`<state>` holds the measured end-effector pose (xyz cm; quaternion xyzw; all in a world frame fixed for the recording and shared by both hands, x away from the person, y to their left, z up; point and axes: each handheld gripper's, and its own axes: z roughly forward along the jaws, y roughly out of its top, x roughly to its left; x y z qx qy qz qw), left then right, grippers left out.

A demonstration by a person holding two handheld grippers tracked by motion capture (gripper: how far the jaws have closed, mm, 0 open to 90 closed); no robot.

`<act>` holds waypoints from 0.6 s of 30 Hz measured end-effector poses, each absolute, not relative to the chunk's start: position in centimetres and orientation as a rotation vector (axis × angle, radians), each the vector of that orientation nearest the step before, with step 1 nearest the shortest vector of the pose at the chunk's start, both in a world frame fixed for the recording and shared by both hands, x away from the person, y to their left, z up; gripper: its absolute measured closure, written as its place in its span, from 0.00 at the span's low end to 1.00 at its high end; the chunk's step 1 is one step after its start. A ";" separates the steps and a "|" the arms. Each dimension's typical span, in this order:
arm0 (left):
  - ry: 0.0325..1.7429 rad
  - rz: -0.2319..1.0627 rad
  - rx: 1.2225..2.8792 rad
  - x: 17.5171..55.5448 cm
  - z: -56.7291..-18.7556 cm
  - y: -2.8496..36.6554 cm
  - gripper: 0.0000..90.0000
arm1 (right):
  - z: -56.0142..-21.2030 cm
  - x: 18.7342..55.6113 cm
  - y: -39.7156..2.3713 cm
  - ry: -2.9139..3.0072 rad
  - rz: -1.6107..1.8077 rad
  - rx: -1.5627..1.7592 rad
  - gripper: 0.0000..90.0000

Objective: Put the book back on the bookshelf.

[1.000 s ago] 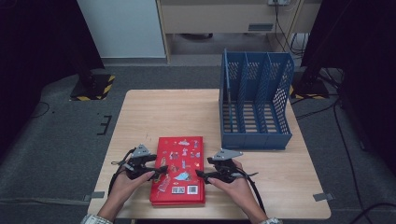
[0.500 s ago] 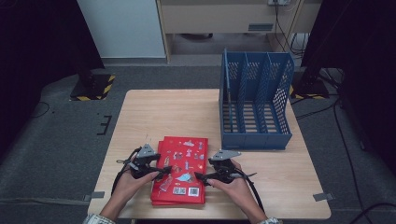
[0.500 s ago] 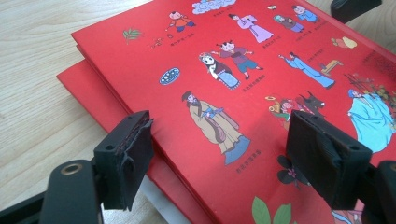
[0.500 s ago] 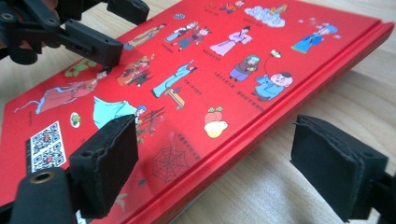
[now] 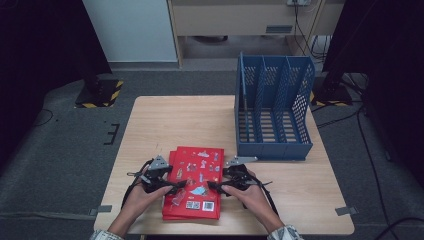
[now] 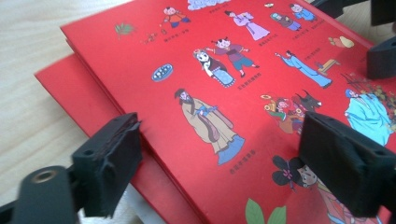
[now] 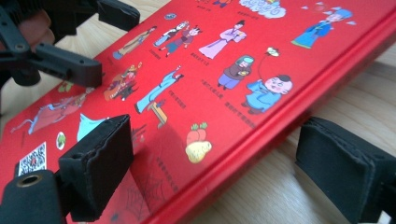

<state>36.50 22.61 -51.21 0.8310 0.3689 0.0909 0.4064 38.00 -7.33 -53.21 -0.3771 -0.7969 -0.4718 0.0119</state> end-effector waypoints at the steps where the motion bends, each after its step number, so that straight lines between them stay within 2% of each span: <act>1: 0.935 0.224 2.096 36.5 -51.2 22.6 0.12 | -53.3 38.1 -7.2 -2.482 -1.474 -1.170 0.12; 7: 0.935 0.221 2.095 36.5 -51.3 22.7 0.12 | -53.4 38.4 -7.0 -2.447 -1.462 -1.185 0.14; 12: 0.936 0.219 2.093 36.4 -51.2 22.7 0.12 | -53.1 38.6 -7.2 -2.435 -1.455 -1.205 0.21; 18: 0.947 0.192 2.073 36.4 -51.1 22.9 0.12 | -52.2 38.4 -7.2 -2.447 -1.478 -1.198 0.22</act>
